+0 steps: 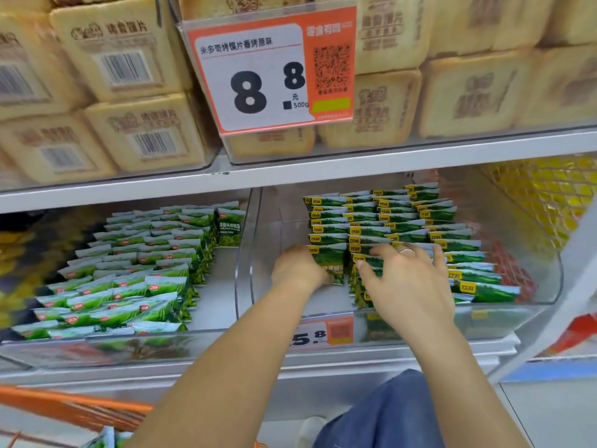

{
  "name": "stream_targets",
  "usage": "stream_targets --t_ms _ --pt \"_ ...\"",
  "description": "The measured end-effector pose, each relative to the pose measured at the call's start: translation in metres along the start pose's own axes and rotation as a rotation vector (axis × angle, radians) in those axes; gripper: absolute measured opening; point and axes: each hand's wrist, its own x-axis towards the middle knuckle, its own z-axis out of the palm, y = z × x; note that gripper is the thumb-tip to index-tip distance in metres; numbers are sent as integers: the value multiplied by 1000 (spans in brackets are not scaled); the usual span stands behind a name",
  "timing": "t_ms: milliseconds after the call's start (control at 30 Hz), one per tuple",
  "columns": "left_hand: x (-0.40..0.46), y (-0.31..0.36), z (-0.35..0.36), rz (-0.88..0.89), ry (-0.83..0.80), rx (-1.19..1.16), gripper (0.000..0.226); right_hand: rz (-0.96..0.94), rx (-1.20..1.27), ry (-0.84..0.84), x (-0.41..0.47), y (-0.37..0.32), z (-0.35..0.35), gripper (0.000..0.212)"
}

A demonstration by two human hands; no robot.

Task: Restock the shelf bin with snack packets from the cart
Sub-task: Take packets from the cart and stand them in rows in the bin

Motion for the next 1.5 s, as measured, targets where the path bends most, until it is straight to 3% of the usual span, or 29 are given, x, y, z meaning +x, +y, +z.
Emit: stream_targets --t_ms 200,600,667,733,900,1033,1100,1267,1400,1500 --pt "7 3 4 49 12 -24 39 3 -10 24 1 -1 1 42" --pt "11 3 7 125 -57 82 12 -15 10 107 2 1 5 40" --pt "-5 5 -9 162 -16 36 9 -36 20 134 2 4 5 38" --pt "-34 5 -31 294 131 7 9 -70 89 174 0 4 4 33" --pt "-139 -52 -80 738 500 32 34 -397 354 323 -31 -42 -4 19" --pt "-209 -150 -98 637 471 75 31 -754 517 352 -90 -106 -23 25" --pt "-229 -193 -98 532 317 242 32 -924 494 256 -116 -137 -27 28" --pt "-244 -269 -74 304 -143 660 33 -1227 -67 -396 -153 -206 6 35" --pt "-244 -288 -51 178 -333 707 42 -1300 -488 -703 -169 -232 48 35" --pt "-245 -295 -42 80 -530 733 43 -1369 -615 -918 -192 -238 81 44"
